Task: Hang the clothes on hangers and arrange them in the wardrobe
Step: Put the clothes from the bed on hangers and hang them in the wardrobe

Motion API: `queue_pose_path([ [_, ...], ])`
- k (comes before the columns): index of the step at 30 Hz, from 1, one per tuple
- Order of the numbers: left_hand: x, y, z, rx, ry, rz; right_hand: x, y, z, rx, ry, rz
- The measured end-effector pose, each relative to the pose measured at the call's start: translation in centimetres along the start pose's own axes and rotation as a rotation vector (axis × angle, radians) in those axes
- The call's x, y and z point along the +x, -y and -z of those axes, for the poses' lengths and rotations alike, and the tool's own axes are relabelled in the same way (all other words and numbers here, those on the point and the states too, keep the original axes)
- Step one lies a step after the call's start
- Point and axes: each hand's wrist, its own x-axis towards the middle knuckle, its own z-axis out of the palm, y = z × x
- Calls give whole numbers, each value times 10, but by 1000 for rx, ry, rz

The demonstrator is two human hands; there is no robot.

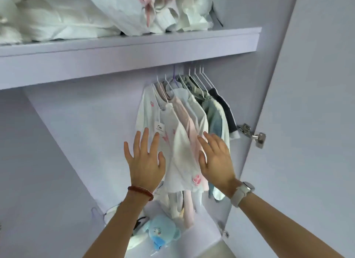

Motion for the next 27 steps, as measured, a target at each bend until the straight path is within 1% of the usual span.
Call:
queue_pose_path([
  [3, -62, -29, -20, -151, 185, -57, -83, -18, 12, -67, 131, -172],
  [7, -149, -77, -22, -331, 491, -80, -206, -30, 37, -131, 322, -517],
  [10, -205, -112, -14, -391, 653, -205, -288, -30, 66, -188, 354, -744],
  [13, -251, -147, -6, -441, 792, -340, -362, -19, 102, -230, 316, -963],
  [17, -312, -210, 16, -541, 969, -574, -457, 8, 152, -290, 202, -1254],
  [18, -328, -228, 25, -577, 1001, -655, -480, 17, 165, -313, 173, -1324],
  [21, -381, -282, 59, -683, 1027, -939, -549, 48, 204, -381, 48, -1513],
  [23, -420, -317, 88, -733, 1087, -1088, -596, 72, 230, -421, -40, -1675],
  [25, -464, -349, 118, -749, 1157, -1243, -644, 99, 252, -455, -129, -1848],
  [27, -512, -373, 150, -752, 1207, -1420, -694, 127, 271, -474, -229, -1983],
])
